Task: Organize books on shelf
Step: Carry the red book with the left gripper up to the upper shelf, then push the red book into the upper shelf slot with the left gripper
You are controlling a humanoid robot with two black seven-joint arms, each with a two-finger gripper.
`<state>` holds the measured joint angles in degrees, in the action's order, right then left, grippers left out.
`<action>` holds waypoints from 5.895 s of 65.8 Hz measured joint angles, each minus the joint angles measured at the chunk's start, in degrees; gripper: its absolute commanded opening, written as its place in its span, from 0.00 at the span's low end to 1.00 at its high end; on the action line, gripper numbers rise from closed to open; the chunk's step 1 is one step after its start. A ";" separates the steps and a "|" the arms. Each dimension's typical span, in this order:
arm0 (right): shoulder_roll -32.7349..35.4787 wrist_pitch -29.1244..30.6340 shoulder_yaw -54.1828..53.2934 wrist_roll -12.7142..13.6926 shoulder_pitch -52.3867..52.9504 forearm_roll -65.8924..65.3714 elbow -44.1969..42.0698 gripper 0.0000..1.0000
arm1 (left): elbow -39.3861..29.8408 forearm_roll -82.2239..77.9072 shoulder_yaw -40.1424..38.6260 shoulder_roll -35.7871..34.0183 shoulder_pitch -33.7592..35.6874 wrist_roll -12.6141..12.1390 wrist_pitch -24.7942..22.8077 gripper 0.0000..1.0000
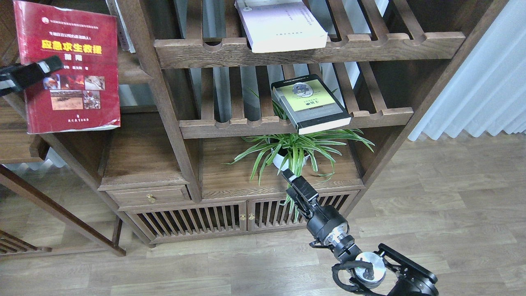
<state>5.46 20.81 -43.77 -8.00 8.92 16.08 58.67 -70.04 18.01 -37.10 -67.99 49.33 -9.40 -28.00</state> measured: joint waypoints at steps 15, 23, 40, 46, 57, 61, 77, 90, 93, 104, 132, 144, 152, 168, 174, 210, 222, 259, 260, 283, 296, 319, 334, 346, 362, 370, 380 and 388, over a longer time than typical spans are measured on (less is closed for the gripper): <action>-1.15 0.03 0.00 0.00 0.27 -0.55 -0.33 0.94 | 7.06 -0.19 -0.05 0.70 3.15 -0.86 0.01 0.00; -1.77 0.03 0.00 0.00 0.29 -0.87 -0.42 0.94 | 8.40 -0.46 -0.06 2.80 5.00 -1.06 0.01 0.00; -2.03 0.20 0.00 0.00 0.01 -0.96 -0.66 0.95 | 8.69 -0.77 -1.93 8.11 6.10 -2.80 0.01 0.00; -2.03 0.20 0.00 0.00 -0.03 -0.96 -0.67 0.95 | 8.72 -0.79 -2.51 9.48 6.24 -4.81 0.01 0.00; -2.27 0.20 0.00 0.00 -0.06 -0.96 -0.67 0.95 | 10.74 -1.79 -5.96 12.67 6.45 -7.80 0.01 0.00; -2.35 0.20 0.00 0.00 -0.09 -0.96 -0.67 0.95 | 11.67 -2.38 -6.90 13.16 6.47 -8.30 0.01 0.00; -2.40 0.25 0.01 0.00 -0.14 -1.02 -0.67 0.95 | 15.24 -5.05 -8.85 14.09 6.89 -9.61 -0.03 0.00; -2.91 0.25 0.08 0.00 -0.24 -2.00 -0.72 0.96 | 20.31 -7.79 -12.60 19.39 7.20 -9.87 -0.03 0.00; -3.07 0.25 0.08 0.00 -0.27 -2.27 -0.73 0.97 | 21.10 -9.03 -13.63 20.56 7.45 -9.95 0.02 0.00; -3.18 0.25 0.09 0.00 -0.56 -2.92 -0.75 0.97 | 22.89 -12.76 -17.34 23.68 7.84 -9.98 0.02 0.00; -3.36 0.29 0.09 0.00 -0.94 -3.33 -0.83 0.98 | 24.26 -19.97 -23.89 29.59 9.56 -9.37 0.01 0.00; -3.53 0.29 0.09 0.00 -1.01 -3.38 -0.84 0.98 | 24.50 -22.13 -26.03 30.40 9.95 -8.96 -0.01 0.00; -3.54 0.29 0.09 0.00 -1.10 -3.47 -0.84 0.98 | 24.86 -24.06 -27.03 30.43 9.95 -6.87 -0.01 0.00; -3.62 0.31 0.16 0.00 -1.19 -4.17 -0.84 0.98 | 24.95 -28.90 -27.46 30.46 10.16 2.69 -0.01 0.00; -3.63 0.39 0.13 0.00 -1.28 -4.41 -0.84 0.98 | 24.95 -31.38 -27.46 30.50 10.23 7.43 -0.01 0.00; -3.71 1.04 0.08 0.00 -2.07 -4.74 -0.74 0.98 | 25.03 -47.56 -26.02 32.82 8.21 33.15 -0.01 0.00; -3.95 1.08 0.08 0.00 -2.67 -4.80 -0.69 0.98 | 25.04 -50.64 -24.02 34.68 6.60 37.19 -0.01 0.00; -4.81 1.43 -0.01 0.00 -3.21 -5.16 -0.73 0.98 | 24.74 -51.57 -20.87 41.34 4.65 37.42 16.83 0.00; -4.91 1.43 -0.01 0.00 -3.21 -5.17 -0.73 0.98 | 24.76 -51.57 -20.86 41.51 4.65 37.42 17.11 0.00; -5.47 1.50 -0.05 0.00 -3.30 -5.44 -0.83 0.98 | 23.95 -51.50 -20.92 44.71 4.82 37.42 24.76 0.00; -5.47 1.44 -0.09 0.00 -3.30 -5.45 -0.84 0.98 | 23.64 -51.85 -20.14 44.94 4.69 37.42 25.01 0.00; -5.46 1.44 -0.09 0.00 -3.28 -5.45 -0.81 0.98 | 23.62 -52.64 -17.75 44.84 3.79 37.40 24.56 0.24; -5.46 1.51 -0.13 0.00 -3.39 -5.45 -0.75 0.98 | 23.75 -52.65 -17.06 45.02 2.10 37.40 24.62 0.56; -5.46 1.51 -0.13 0.00 -3.66 -5.45 -0.75 0.98 | 23.49 -52.64 -17.57 45.15 1.68 37.40 24.53 0.75; -5.46 1.51 -0.09 0.00 -3.90 -5.52 -0.74 0.98 | 21.71 -52.03 -19.53 46.28 2.14 37.40 24.30 0.77; -5.46 1.51 -0.09 0.00 -4.32 -5.53 -0.67 0.98 | 21.12 -51.95 -22.87 49.17 2.43 37.40 24.22 0.78; -5.46 1.51 -0.09 0.00 -4.53 -5.53 -0.53 0.98 | 20.27 -51.94 -26.37 51.50 3.04 37.40 24.22 0.80; -5.46 1.54 -0.09 0.00 -4.54 -5.53 -0.49 0.98 | 19.81 -51.46 -28.48 53.35 4.26 37.40 24.16 0.83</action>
<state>0.00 22.34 -43.86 -8.00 4.38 10.55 58.17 -50.23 -33.45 -65.58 -14.65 53.59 28.00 -3.84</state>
